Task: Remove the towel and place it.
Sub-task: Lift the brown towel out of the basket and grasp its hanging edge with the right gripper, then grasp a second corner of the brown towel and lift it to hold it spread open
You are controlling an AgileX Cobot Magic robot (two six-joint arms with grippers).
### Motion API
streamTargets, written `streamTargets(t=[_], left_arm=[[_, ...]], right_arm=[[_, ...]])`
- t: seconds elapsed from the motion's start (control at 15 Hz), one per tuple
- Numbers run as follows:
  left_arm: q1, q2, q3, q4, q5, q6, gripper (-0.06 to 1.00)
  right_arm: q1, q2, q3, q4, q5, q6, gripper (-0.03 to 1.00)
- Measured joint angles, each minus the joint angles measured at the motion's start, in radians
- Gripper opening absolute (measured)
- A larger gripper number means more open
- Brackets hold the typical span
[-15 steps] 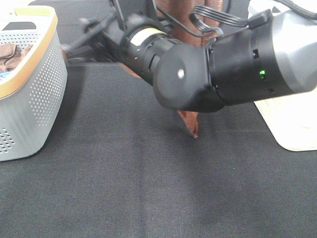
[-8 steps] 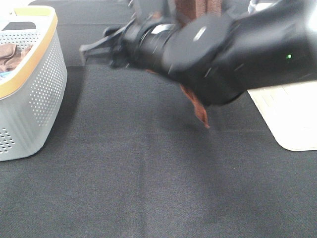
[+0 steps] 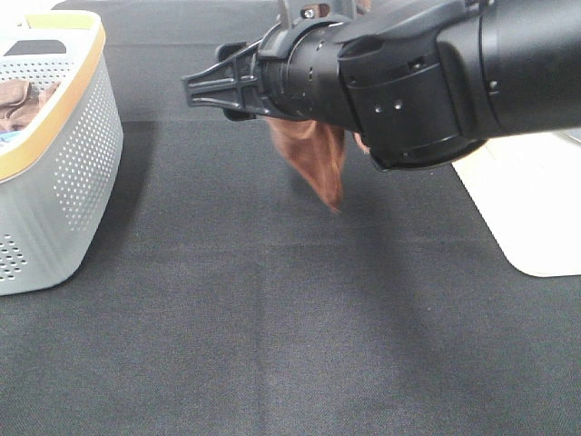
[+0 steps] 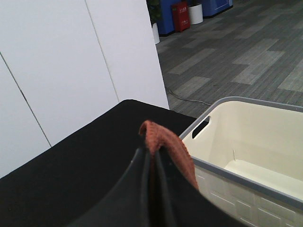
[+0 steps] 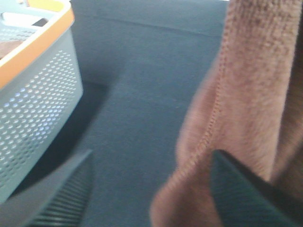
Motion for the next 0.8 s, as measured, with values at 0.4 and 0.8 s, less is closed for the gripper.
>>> streamTargets(t=[0.4, 0.8], left_arm=[[-0.001, 0.000, 0.000, 0.000, 0.019, -0.016, 0.00], [-0.001, 0.000, 0.000, 0.019, 0.022, -0.016, 0.00]], right_arm=[[0.000, 0.000, 0.000, 0.094, -0.090, -0.129, 0.74], [0.000, 0.000, 0.000, 0.231, -0.193, -0.321, 0.74]])
